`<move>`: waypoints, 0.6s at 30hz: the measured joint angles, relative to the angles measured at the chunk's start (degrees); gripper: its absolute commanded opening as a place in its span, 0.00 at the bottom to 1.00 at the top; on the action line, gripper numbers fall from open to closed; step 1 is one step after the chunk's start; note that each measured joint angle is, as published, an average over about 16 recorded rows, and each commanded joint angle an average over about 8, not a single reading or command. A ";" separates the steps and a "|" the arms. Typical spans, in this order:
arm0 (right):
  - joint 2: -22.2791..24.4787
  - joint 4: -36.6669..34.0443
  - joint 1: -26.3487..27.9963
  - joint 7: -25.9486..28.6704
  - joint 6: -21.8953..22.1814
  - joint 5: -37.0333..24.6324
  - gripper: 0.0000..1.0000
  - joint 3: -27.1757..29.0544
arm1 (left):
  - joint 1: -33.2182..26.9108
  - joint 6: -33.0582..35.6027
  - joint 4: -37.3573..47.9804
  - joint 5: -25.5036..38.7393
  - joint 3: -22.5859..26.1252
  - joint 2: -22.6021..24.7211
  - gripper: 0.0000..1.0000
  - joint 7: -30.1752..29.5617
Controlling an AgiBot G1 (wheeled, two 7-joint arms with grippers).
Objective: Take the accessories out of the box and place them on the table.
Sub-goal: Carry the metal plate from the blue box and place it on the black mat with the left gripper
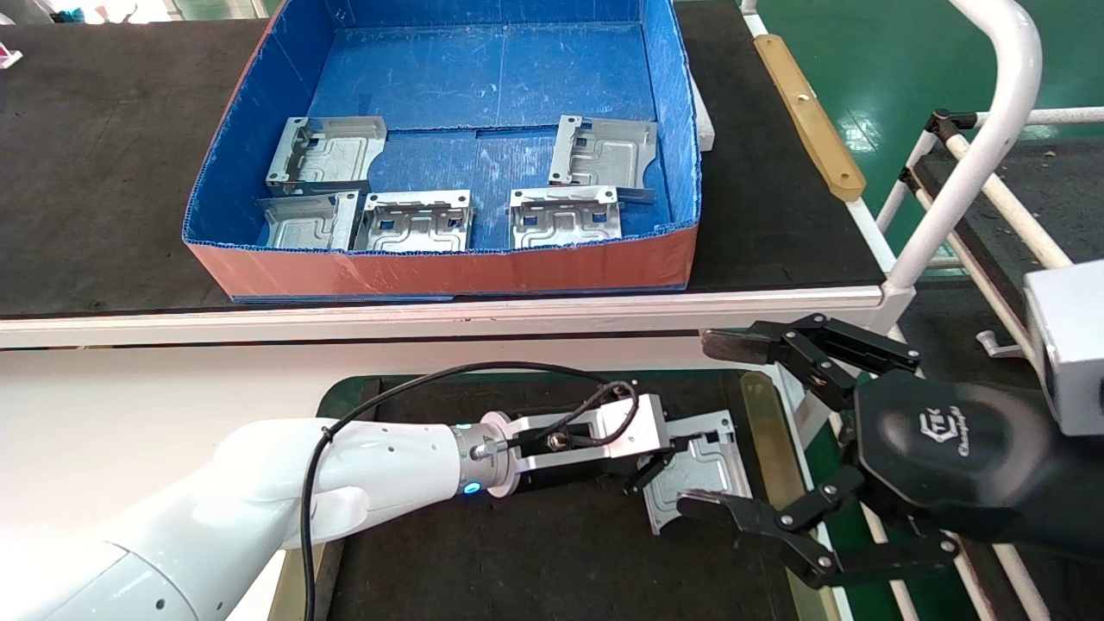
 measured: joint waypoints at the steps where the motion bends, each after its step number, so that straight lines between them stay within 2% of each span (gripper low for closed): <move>1: 0.00 0.00 0.00 0.00 0.00 0.00 1.00 0.00 | -0.05 -0.12 -0.06 -0.30 0.40 0.00 0.78 0.01; 2: 0.00 0.00 0.00 0.00 0.00 0.00 1.00 0.00 | -0.09 -0.21 -0.10 -0.55 0.73 0.00 0.91 0.03; 3: 0.00 0.00 0.00 0.00 0.00 0.00 1.00 0.00 | -0.12 -0.30 -0.14 -0.77 1.02 0.00 0.98 0.05; 4: 0.00 0.00 0.00 0.00 0.00 0.00 1.00 0.00 | -0.15 -0.38 -0.16 -0.94 1.26 0.00 1.00 0.07; 18: 0.01 -0.01 -0.01 0.00 0.01 0.00 1.00 0.00 | -0.16 -0.32 -0.21 -1.03 1.25 -0.08 1.00 0.05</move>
